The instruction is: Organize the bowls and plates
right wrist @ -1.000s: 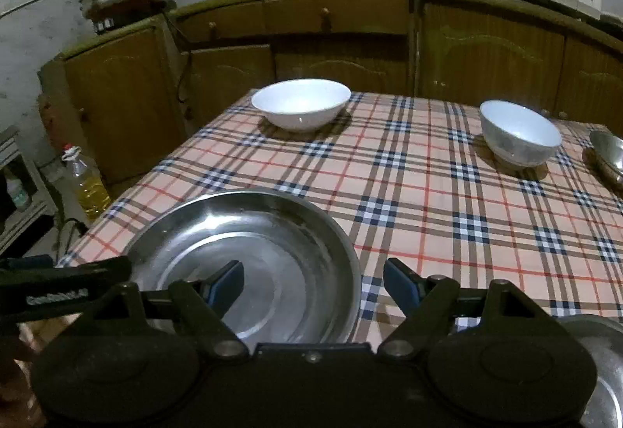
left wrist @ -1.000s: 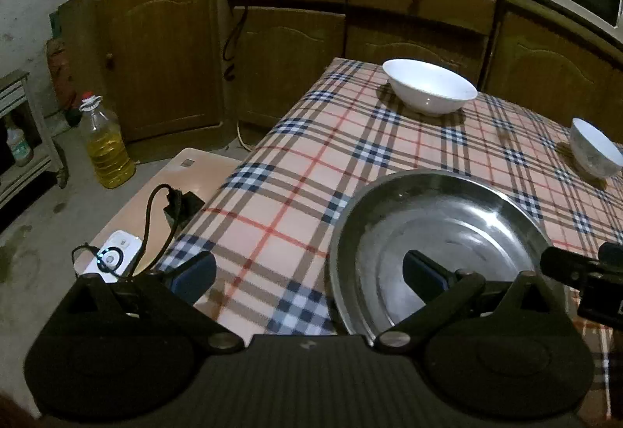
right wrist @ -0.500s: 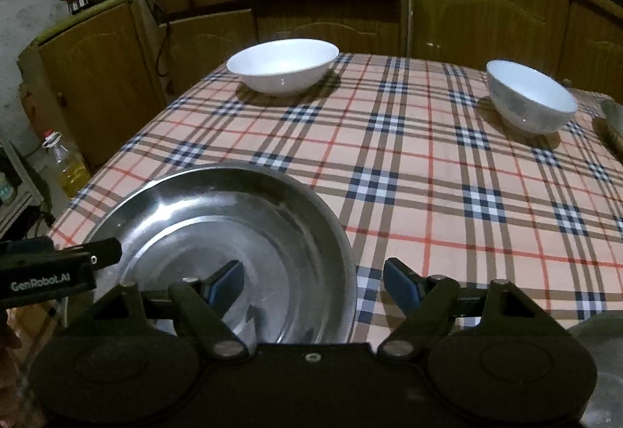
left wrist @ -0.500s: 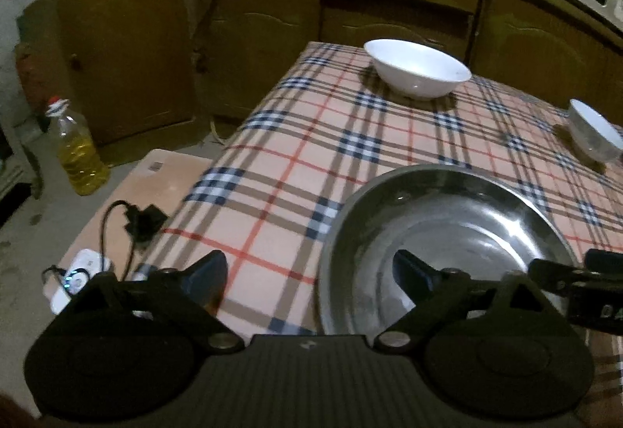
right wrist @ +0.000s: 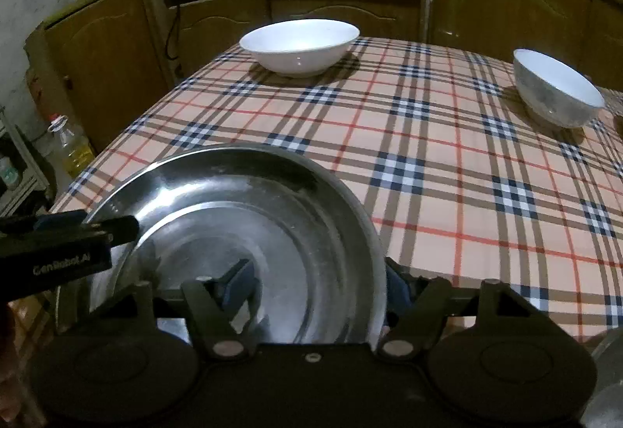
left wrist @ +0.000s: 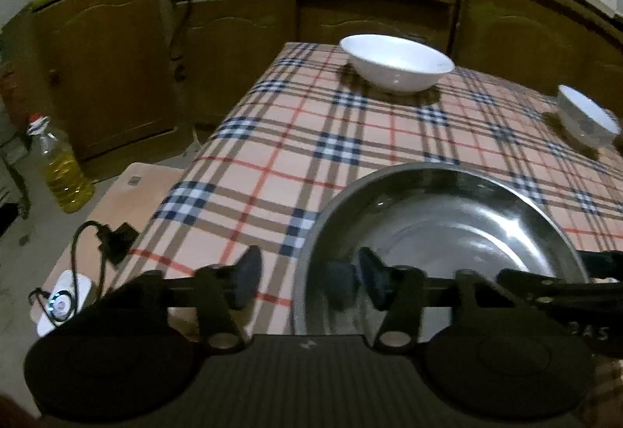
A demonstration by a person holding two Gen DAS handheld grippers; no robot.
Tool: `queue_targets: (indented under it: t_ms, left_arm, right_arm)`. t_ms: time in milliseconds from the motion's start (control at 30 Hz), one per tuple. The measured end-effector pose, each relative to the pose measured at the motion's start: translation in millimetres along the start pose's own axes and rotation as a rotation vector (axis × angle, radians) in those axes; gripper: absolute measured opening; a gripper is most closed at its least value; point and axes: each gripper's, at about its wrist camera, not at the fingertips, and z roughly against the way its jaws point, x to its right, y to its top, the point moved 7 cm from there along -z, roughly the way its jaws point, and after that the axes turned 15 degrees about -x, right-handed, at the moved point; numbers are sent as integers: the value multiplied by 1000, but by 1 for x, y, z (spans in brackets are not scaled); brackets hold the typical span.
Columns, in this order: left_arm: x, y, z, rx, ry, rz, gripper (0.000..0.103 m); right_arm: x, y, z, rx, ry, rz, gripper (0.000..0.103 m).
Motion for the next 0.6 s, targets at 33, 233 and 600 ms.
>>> queue_targets:
  t_ms: [33, 233, 600]
  left_arm:
    - [2, 0, 0, 0, -12, -8, 41]
    - [4, -1, 0, 5, -26, -6, 34]
    - [-2, 0, 6, 22, -65, 38, 25]
  right_arm:
    - [-1, 0, 0, 1, -5, 2, 83]
    - [3, 3, 0, 10, -45, -5, 64]
    - [14, 4, 8, 31, -42, -32, 47]
